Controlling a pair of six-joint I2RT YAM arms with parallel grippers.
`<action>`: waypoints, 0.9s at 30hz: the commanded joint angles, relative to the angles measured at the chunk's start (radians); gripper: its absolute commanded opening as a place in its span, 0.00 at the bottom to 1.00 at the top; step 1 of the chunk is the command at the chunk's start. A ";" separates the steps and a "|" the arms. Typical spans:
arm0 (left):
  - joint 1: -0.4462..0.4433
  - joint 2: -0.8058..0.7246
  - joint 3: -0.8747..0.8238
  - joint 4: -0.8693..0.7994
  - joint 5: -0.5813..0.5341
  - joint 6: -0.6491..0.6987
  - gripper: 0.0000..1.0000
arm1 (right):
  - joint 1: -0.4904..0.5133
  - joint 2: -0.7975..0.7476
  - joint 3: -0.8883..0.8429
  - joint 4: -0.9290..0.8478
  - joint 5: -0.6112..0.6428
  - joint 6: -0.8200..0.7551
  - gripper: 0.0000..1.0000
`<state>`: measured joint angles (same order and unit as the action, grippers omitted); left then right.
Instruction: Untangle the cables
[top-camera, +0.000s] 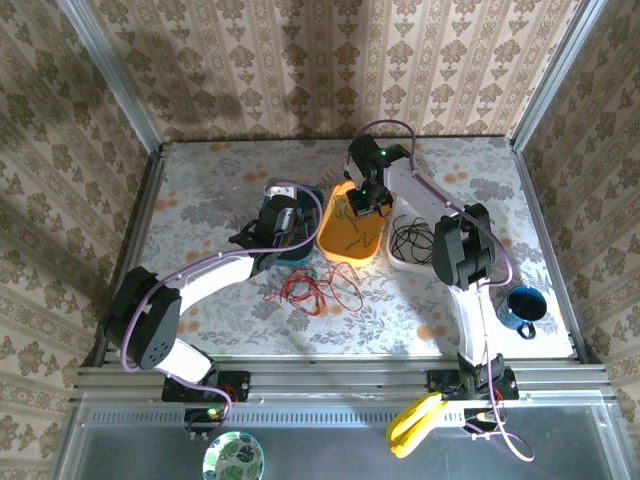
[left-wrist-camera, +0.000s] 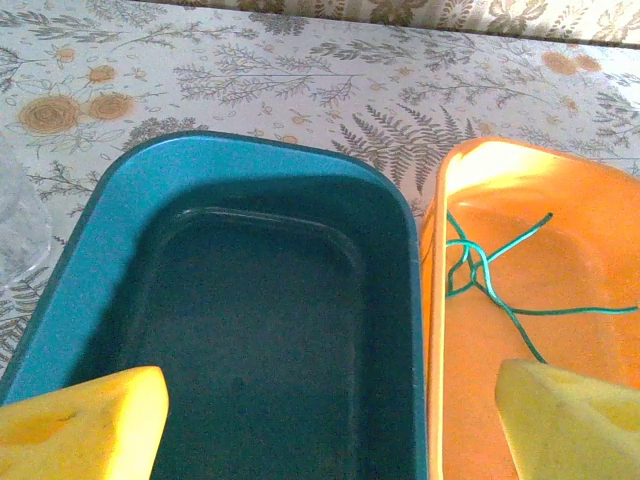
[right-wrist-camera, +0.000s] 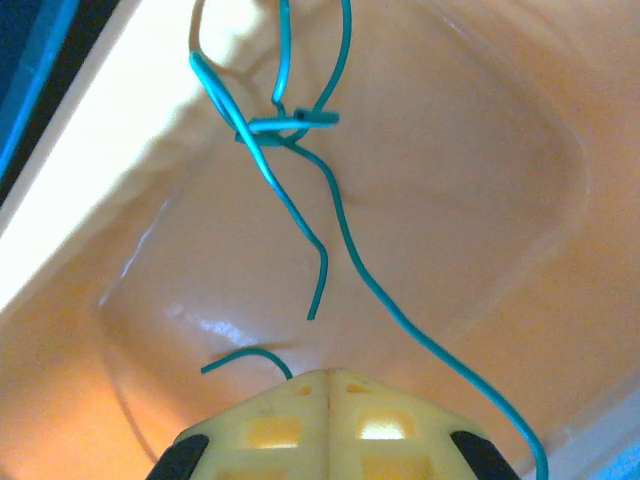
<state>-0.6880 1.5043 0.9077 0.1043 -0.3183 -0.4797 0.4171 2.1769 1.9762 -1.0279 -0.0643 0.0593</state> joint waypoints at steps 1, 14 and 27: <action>-0.007 0.012 0.026 -0.011 -0.002 -0.025 0.86 | 0.005 -0.040 -0.030 -0.012 0.048 0.012 0.04; -0.009 0.015 0.030 -0.021 -0.007 -0.030 0.86 | 0.005 0.084 0.043 -0.058 0.119 -0.017 0.06; -0.009 0.022 0.036 -0.031 -0.006 -0.023 0.86 | 0.022 0.182 0.062 -0.015 0.064 0.004 0.08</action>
<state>-0.6933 1.5082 0.9123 0.0929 -0.3187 -0.4858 0.4313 2.3318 2.0342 -1.0512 0.0219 0.0559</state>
